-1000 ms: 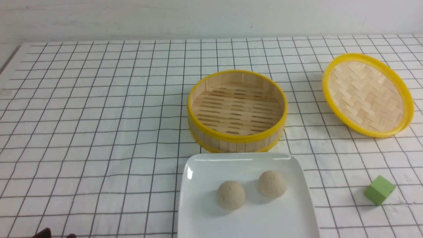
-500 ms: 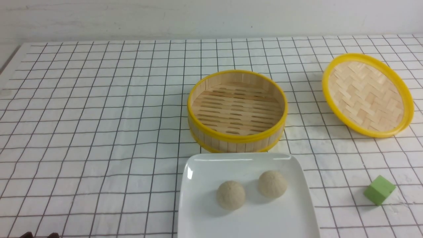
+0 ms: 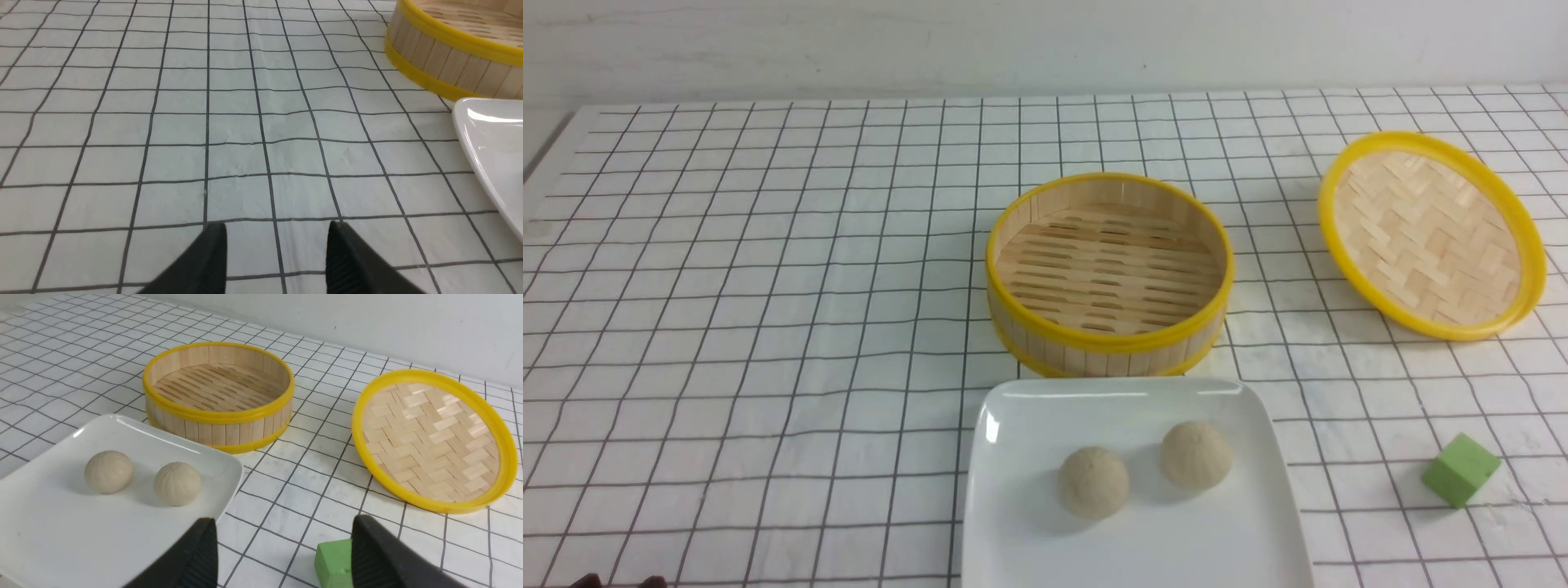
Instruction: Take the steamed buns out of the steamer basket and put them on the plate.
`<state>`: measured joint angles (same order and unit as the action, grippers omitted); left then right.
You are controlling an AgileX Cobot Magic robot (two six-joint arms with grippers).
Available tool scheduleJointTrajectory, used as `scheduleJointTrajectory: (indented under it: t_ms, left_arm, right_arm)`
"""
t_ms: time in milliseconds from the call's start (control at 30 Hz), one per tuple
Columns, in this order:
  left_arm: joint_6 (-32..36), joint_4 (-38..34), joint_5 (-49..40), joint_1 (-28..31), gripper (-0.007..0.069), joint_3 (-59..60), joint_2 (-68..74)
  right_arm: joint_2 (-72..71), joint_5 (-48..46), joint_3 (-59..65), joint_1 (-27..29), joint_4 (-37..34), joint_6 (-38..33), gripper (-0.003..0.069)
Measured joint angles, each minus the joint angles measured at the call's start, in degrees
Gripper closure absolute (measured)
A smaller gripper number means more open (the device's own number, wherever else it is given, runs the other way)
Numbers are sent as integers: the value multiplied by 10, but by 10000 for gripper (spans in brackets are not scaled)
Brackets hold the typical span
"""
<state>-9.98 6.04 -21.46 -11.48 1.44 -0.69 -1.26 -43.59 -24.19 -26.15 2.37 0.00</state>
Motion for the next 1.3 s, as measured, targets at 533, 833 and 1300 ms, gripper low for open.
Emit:
scheduleJointTrajectory:
  t_ms: [533, 833, 1300]
  left_arm:
    - [0, 7, -2, 65, 270, 0, 0]
    - [-5, 2, -2, 67, 270, 0, 0]
    - [-15, -2, -2, 149, 270, 0, 0]
  right_arm:
    - [0, 0, 0, 0, 0, 0, 218]
    - [0, 0, 0, 0, 0, 0, 218]
    - [0, 0, 0, 0, -2, 0, 218]
